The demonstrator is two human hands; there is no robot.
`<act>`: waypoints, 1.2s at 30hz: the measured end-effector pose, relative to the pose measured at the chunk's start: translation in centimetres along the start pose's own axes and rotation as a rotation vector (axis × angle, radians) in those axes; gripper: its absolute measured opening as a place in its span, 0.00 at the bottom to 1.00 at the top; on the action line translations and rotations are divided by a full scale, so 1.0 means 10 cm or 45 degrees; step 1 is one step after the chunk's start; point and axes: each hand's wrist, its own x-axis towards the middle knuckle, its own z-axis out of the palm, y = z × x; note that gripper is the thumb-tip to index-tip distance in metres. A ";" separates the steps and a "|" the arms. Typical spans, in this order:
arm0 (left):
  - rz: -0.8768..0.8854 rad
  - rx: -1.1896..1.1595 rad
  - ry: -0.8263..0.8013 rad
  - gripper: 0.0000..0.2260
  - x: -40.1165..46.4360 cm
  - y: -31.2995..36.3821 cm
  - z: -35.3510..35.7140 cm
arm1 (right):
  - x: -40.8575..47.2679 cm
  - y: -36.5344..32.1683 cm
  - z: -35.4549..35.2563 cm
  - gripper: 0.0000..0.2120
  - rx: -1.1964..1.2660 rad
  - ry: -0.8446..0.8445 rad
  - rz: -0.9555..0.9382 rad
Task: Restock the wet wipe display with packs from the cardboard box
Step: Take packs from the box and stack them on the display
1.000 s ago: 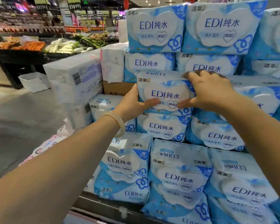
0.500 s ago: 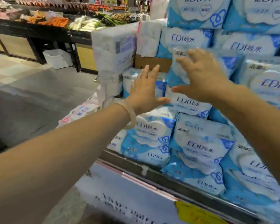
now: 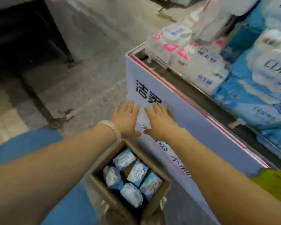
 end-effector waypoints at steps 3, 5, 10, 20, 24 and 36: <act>-0.086 -0.091 -0.083 0.45 -0.02 -0.35 0.60 | 0.27 -0.21 0.67 0.36 0.047 -0.130 -0.012; -0.145 -0.161 -0.134 0.45 0.01 -0.56 1.01 | 0.44 -0.27 1.09 0.37 0.052 -0.202 -0.016; -0.338 -0.355 -0.270 0.44 0.12 -1.05 2.10 | 0.80 -0.20 2.12 0.36 0.155 -0.410 0.064; -0.716 -0.721 -0.585 0.42 0.28 -1.52 4.44 | 1.27 0.04 4.42 0.33 0.337 -0.854 0.228; -0.917 -0.949 -0.503 0.41 0.65 -1.61 5.13 | 1.47 0.09 5.17 0.30 0.481 -0.946 0.315; -1.560 -1.171 -0.459 0.47 1.57 -1.88 6.43 | 2.50 -0.08 6.68 0.31 1.030 -0.945 0.692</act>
